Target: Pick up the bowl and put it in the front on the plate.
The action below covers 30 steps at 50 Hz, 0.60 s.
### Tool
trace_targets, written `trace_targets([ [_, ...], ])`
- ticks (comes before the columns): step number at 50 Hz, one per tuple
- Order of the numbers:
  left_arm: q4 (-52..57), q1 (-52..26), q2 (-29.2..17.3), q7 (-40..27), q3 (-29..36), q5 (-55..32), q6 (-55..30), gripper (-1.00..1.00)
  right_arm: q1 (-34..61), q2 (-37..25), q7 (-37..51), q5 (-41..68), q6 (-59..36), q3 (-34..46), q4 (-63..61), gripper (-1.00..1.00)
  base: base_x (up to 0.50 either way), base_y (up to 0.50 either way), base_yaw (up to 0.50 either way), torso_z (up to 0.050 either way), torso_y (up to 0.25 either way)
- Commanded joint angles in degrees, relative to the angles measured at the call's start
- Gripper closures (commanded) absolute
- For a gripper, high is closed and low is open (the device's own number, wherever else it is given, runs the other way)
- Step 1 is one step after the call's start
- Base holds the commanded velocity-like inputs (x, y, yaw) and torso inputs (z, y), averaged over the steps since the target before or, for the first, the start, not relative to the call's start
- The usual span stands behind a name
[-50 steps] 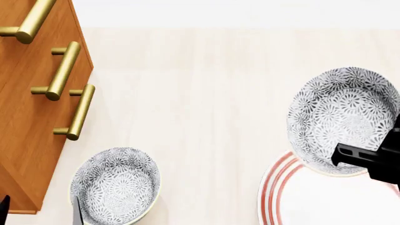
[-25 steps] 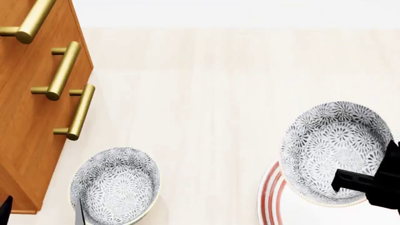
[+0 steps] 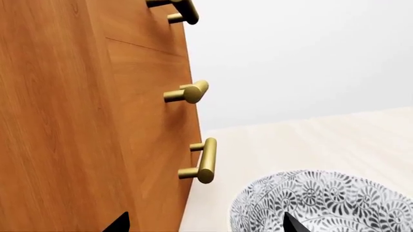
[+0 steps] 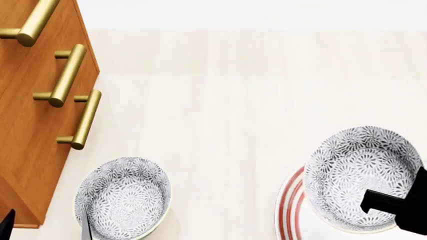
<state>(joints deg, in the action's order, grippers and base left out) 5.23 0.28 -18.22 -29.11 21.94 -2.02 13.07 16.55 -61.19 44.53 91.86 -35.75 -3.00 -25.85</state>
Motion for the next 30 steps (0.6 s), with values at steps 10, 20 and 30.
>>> trace_targets([
  [10,-0.2,-0.2,0.3,0.5,-0.3,-0.2,-0.3,-1.0,-4.1,1.0,-0.8,-0.6,0.0,-1.4,0.8,1.0,0.0,0.0,0.0,0.0,0.001],
  [20,-0.1,-0.5,0.3,0.3,-0.4,-0.4,-1.0,-1.0,-4.7,2.0,-0.5,-2.2,0.7,-1.1,2.9,1.0,0.0,0.0,0.0,0.0,0.0],
  [30,-0.2,-0.6,0.2,0.1,-0.3,-0.5,-1.1,-1.0,-4.5,3.1,-1.0,-3.1,0.8,0.0,3.8,1.0,0.0,0.0,0.0,0.0,0.0],
])
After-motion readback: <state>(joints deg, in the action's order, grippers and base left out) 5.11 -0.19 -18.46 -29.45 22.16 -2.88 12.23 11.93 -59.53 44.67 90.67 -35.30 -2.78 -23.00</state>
